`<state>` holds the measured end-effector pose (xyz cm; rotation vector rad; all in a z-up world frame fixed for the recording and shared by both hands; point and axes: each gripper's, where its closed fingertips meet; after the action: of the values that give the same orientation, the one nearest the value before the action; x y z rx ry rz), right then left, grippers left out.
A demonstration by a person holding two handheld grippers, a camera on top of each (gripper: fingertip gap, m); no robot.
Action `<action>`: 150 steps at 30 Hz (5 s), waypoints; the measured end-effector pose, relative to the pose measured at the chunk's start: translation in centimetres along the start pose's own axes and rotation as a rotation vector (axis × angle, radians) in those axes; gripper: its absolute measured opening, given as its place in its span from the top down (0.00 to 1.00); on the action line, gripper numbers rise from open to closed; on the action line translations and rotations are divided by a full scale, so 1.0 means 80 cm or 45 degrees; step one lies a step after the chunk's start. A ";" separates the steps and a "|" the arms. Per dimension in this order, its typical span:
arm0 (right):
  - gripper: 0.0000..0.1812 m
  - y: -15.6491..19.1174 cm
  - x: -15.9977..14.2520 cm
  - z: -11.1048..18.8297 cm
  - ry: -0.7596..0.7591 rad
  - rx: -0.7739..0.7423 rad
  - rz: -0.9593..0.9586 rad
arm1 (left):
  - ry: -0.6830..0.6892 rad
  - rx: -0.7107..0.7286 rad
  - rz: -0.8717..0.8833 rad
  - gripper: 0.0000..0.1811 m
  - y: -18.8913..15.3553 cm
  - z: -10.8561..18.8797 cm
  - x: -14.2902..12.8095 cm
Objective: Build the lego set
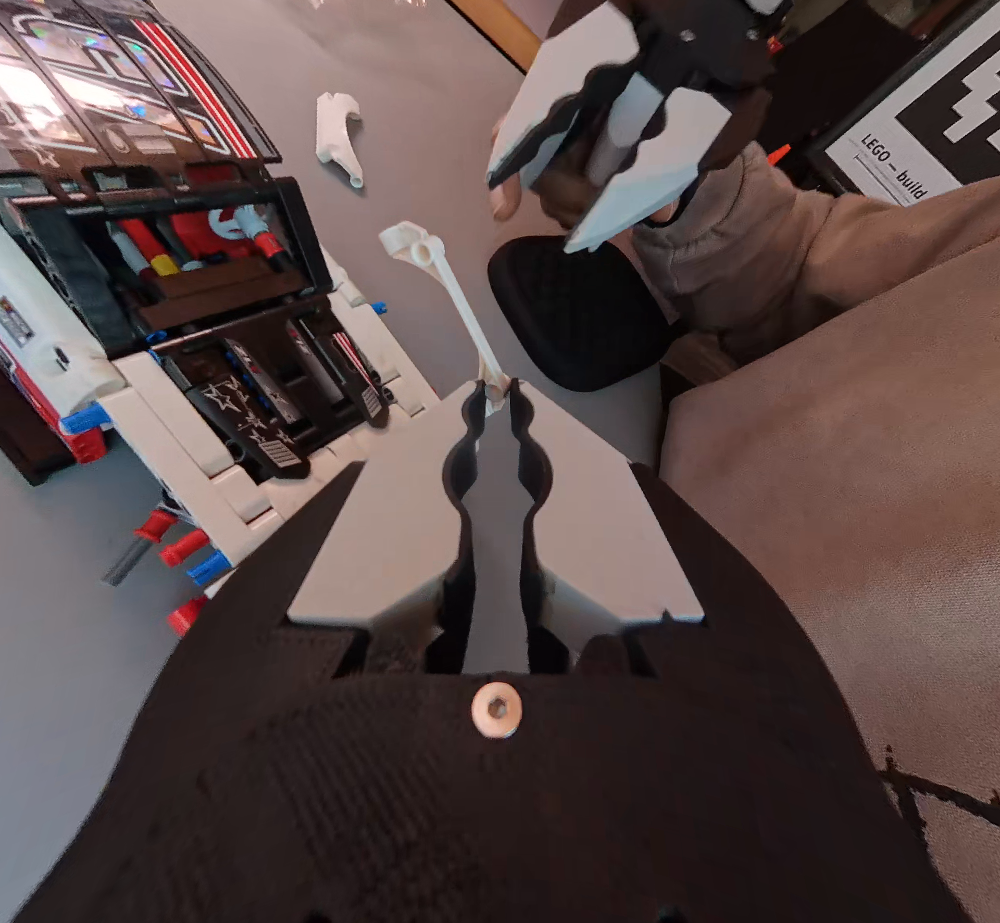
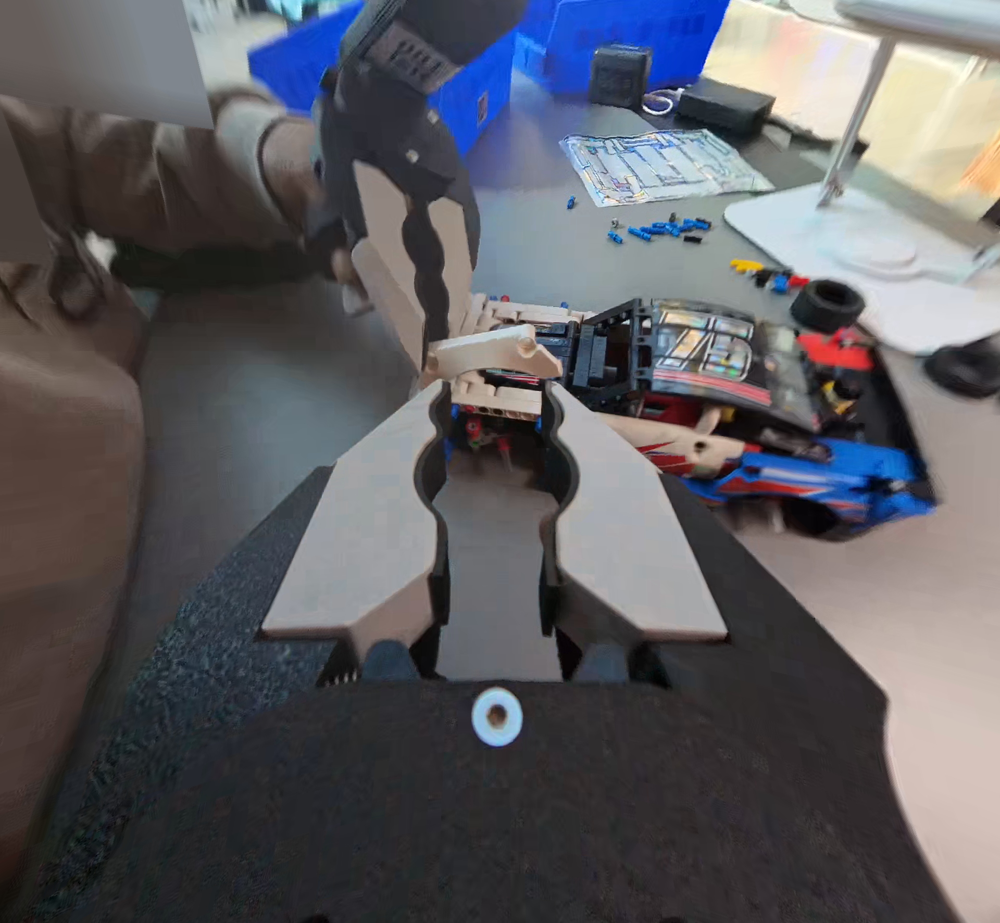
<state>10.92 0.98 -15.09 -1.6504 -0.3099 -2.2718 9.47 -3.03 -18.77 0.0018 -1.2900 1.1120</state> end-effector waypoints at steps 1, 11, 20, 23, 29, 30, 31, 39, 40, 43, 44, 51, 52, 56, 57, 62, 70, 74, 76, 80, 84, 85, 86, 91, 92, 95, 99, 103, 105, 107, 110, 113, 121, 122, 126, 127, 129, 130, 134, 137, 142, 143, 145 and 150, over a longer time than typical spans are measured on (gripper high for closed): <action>0.81 0.004 -0.001 0.001 0.079 -0.012 0.249 | 0.052 -0.019 0.016 0.96 -0.003 -0.002 -0.003; 0.86 0.022 -0.037 -0.038 0.315 -0.015 1.559 | 0.317 -0.032 0.030 0.96 -0.017 -0.021 -0.009; 0.91 0.020 -0.057 -0.051 0.239 -0.102 1.623 | 0.288 0.041 -0.021 0.96 -0.008 -0.015 -0.016; 0.92 0.007 -0.063 -0.050 0.251 -0.137 1.698 | 0.145 0.120 -0.074 0.89 0.004 0.015 0.013; 0.92 0.002 -0.065 -0.060 0.204 -0.160 1.900 | 0.002 0.350 -0.034 0.74 0.080 0.065 0.026; 0.92 0.002 -0.066 -0.062 0.195 -0.162 1.921 | -0.013 0.343 -0.007 0.73 0.086 0.066 0.025; 0.92 0.003 -0.067 -0.063 0.183 -0.160 1.932 | -0.021 0.329 0.011 0.71 0.090 0.064 0.024; 0.92 0.004 -0.073 -0.063 0.151 -0.135 1.912 | 0.061 0.261 0.051 0.70 0.103 0.043 0.009; 0.92 0.005 -0.074 -0.063 0.163 -0.113 1.909 | 0.074 0.263 0.046 0.71 0.103 0.042 0.007; 0.92 0.010 -0.080 -0.063 0.210 -0.024 1.899 | 0.119 0.253 0.033 0.76 0.102 0.041 -0.001; 0.92 0.010 -0.082 -0.063 0.232 -0.009 1.898 | 0.124 0.245 0.033 0.76 0.101 0.041 -0.002; 0.92 0.006 -0.085 -0.066 0.340 0.026 1.809 | 0.103 0.228 0.044 0.79 0.102 0.041 -0.004; 0.92 0.005 -0.085 -0.067 0.356 0.030 1.791 | 0.098 0.226 0.046 0.79 0.102 0.041 -0.004; 0.92 0.001 -0.086 -0.067 0.468 0.046 1.759 | 0.080 0.217 0.050 0.79 0.101 0.040 -0.004; 0.92 0.000 -0.085 -0.067 0.493 0.053 1.769 | 0.075 0.216 0.051 0.79 0.101 0.040 -0.004; 0.92 0.000 -0.087 -0.067 0.605 0.091 1.823 | 0.055 0.226 0.048 0.79 0.101 0.040 -0.004; 0.92 0.003 -0.087 -0.065 0.740 0.086 1.829 | 0.003 0.270 0.064 0.79 0.101 0.037 -0.003; 0.92 0.001 -0.088 -0.064 0.790 0.099 1.834 | -0.003 0.296 0.028 0.78 0.100 0.037 -0.004; 0.92 -0.003 -0.087 -0.061 0.829 0.099 1.816 | 0.002 0.297 0.020 0.78 0.100 0.038 -0.004; 0.92 -0.008 -0.083 -0.059 0.870 0.106 1.809 | 0.036 0.294 0.008 0.78 0.098 0.041 -0.006; 0.92 -0.004 -0.083 -0.059 0.888 0.133 1.806 | 0.026 0.173 0.075 0.73 0.087 0.048 -0.006; 0.92 -0.004 -0.083 -0.059 0.895 0.133 1.806 | 0.019 0.149 0.085 0.73 0.084 0.051 -0.006; 0.92 -0.004 -0.083 -0.059 0.900 0.133 1.804 | 0.018 0.136 0.083 0.73 0.083 0.053 -0.006; 0.92 0.002 -0.082 -0.057 0.901 0.178 1.802 | 0.054 0.137 0.033 0.74 0.082 0.062 -0.014; 0.92 0.003 -0.081 -0.058 0.898 0.179 1.804 | 0.059 0.137 0.031 0.74 0.082 0.063 -0.015; 0.92 0.003 -0.084 -0.059 0.914 0.191 1.805 | 0.112 0.144 0.020 0.76 0.083 0.060 -0.025; 0.92 0.004 -0.085 -0.061 0.920 0.201 1.795 | 0.120 0.151 0.020 0.77 0.083 0.057 -0.028; 0.92 0.003 -0.085 -0.061 0.930 0.184 1.777 | 0.111 0.154 0.021 0.77 0.083 0.056 -0.028; 0.92 0.003 -0.085 -0.060 0.938 0.170 1.756 | 0.109 0.158 0.016 0.77 0.083 0.055 -0.028; 0.92 0.002 -0.087 -0.060 0.951 0.152 1.741 | 0.106 0.158 0.017 0.77 0.083 0.055 -0.028; 0.92 0.002 -0.089 -0.061 0.949 0.122 1.767 | 0.104 0.161 0.006 0.77 0.083 0.054 -0.028; 0.92 -0.001 -0.088 -0.060 0.970 0.076 1.832 | 0.100 0.153 0.011 0.77 0.083 0.054 -0.028; 0.92 -0.005 -0.085 -0.059 1.028 -0.081 1.840 | 0.071 0.156 0.049 0.77 0.086 0.054 -0.025; 0.92 -0.005 -0.086 -0.059 1.029 -0.104 1.838 | 0.069 0.156 0.053 0.77 0.086 0.054 -0.025; 0.92 -0.007 -0.085 -0.056 1.062 -0.183 1.834 | 0.064 0.157 0.063 0.78 0.086 0.053 -0.025; 0.92 -0.007 -0.085 -0.055 1.074 -0.194 1.837 | 0.063 0.157 0.064 0.78 0.085 0.052 -0.025; 0.92 -0.008 -0.084 -0.053 1.096 -0.204 1.866 | 0.060 0.155 0.069 0.78 0.085 0.052 -0.024; 0.92 -0.009 -0.084 -0.052 1.107 -0.205 1.884 | 0.058 0.152 0.071 0.78 0.085 0.051 -0.024; 0.92 -0.011 -0.081 -0.052 1.143 -0.170 1.978 | 0.054 0.148 0.078 0.78 0.084 0.050 -0.024; 0.92 -0.011 -0.081 -0.053 1.162 -0.144 2.019 | 0.053 0.152 0.078 0.78 0.084 0.050 -0.024; 0.92 -0.012 -0.081 -0.054 1.157 -0.119 2.039 | 0.047 0.151 0.072 0.78 0.085 0.051 -0.024; 0.92 -0.012 -0.081 -0.054 1.150 -0.118 2.034 | 0.045 0.148 0.073 0.78 0.085 0.051 -0.023; 0.92 -0.012 -0.082 -0.056 1.129 -0.112 2.042 | 0.039 0.140 0.080 0.79 0.085 0.051 -0.023; 0.92 -0.013 -0.082 -0.055 1.119 -0.106 2.054 | 0.038 0.137 0.073 0.79 0.084 0.050 -0.023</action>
<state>8.49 1.23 -22.69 -0.2911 0.9584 -1.3399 2.32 -2.98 -22.53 0.0284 -1.2084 1.2256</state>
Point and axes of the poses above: each gripper's, where its closed fingertips meet, z back along the fingers, x out of its top, y = z × x across the jaws, and after that the axes turned 3 degrees about -y, right-handed
